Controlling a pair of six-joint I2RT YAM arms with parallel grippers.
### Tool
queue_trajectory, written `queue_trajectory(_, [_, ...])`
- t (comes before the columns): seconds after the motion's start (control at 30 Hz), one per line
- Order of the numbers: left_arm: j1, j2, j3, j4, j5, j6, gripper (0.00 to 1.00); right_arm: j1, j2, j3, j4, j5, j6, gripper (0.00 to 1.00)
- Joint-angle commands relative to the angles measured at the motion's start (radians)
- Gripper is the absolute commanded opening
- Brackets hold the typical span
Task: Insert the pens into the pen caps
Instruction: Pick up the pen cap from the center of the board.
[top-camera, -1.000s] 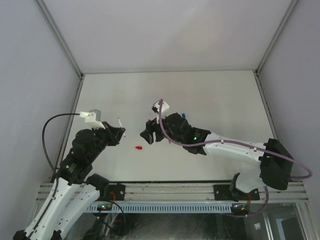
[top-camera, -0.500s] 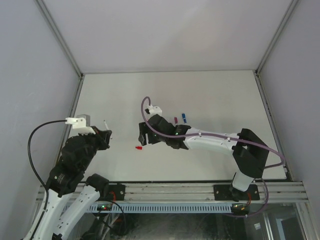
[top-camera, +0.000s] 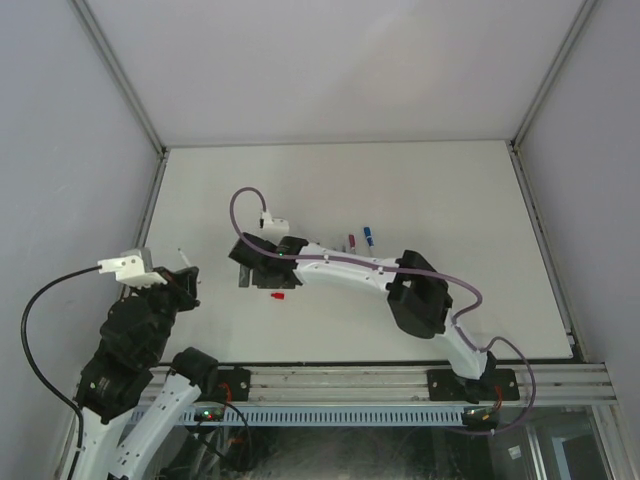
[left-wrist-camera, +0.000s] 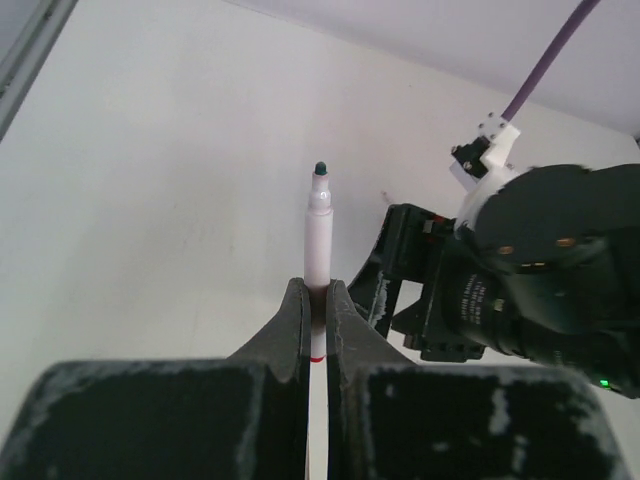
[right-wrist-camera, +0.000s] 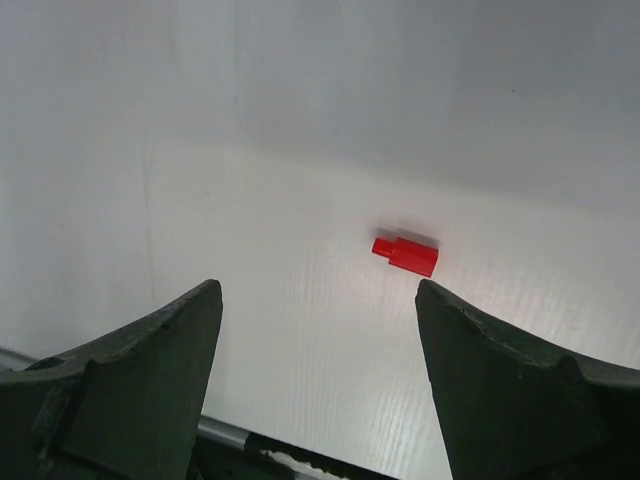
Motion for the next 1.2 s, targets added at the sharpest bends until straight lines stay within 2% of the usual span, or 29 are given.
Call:
queue_trajectory(0.0, [0.005, -0.016, 0.045, 0.003, -0.063, 0.013, 0.0, 0.001, 0.096, 0.156, -0.24, 0.07, 0.121, 0.78])
queue_trajectory(0.4, [0.004, -0.029, 0.039, 0.006, -0.073, 0.008, 0.0, -0.032, 0.156, 0.185, -0.253, 0.087, 0.138, 0.78])
queue_trajectory(0.67, [0.004, -0.034, 0.035, 0.009, -0.077, 0.006, 0.0, -0.031, 0.233, 0.284, -0.321, 0.092, 0.157, 0.78])
queue_trajectory(1.17, [0.004, -0.022, 0.033, 0.015, -0.073, 0.008, 0.0, -0.005, 0.259, 0.289, -0.352, 0.109, 0.193, 0.76])
